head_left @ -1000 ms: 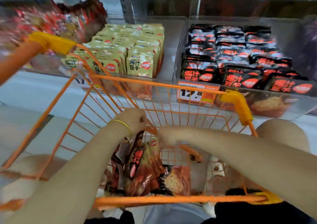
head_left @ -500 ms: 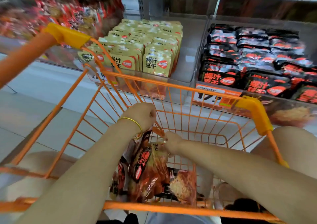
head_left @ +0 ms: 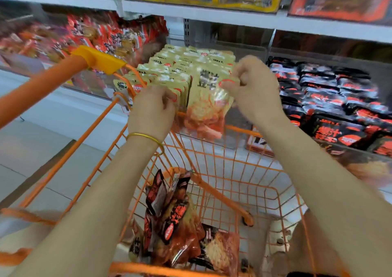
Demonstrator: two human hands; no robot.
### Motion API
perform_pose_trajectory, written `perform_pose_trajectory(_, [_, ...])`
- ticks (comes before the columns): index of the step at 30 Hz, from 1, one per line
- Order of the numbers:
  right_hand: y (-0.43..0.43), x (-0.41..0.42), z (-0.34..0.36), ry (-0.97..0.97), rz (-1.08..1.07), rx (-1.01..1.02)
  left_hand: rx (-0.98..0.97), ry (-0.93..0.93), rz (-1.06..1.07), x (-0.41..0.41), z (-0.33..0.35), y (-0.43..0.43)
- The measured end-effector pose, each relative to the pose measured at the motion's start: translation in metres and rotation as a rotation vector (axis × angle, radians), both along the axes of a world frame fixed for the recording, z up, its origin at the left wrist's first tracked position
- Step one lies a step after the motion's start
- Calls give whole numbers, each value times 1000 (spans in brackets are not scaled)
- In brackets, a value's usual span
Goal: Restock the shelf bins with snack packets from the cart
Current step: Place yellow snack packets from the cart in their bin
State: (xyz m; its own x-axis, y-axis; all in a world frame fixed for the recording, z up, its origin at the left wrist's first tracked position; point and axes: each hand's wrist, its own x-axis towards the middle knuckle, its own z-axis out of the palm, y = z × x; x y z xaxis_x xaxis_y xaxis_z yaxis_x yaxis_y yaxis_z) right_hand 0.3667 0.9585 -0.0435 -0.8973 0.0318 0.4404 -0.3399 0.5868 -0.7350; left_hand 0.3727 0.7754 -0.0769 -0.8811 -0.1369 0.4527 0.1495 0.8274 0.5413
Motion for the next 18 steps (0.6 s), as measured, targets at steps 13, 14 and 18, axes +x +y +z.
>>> perform_pose_trajectory(13, [-26,-43,-33,25,-124,67,-259,-100,-127,-10,-25,9])
perform_pose_trajectory(14, [-27,-41,-42,-14,-118,181,-265,-100,-127,-10,-25,9])
perform_pose_trajectory(18, [-28,-42,-52,-85,-171,459,-225,-112,-153,-9,-25,8])
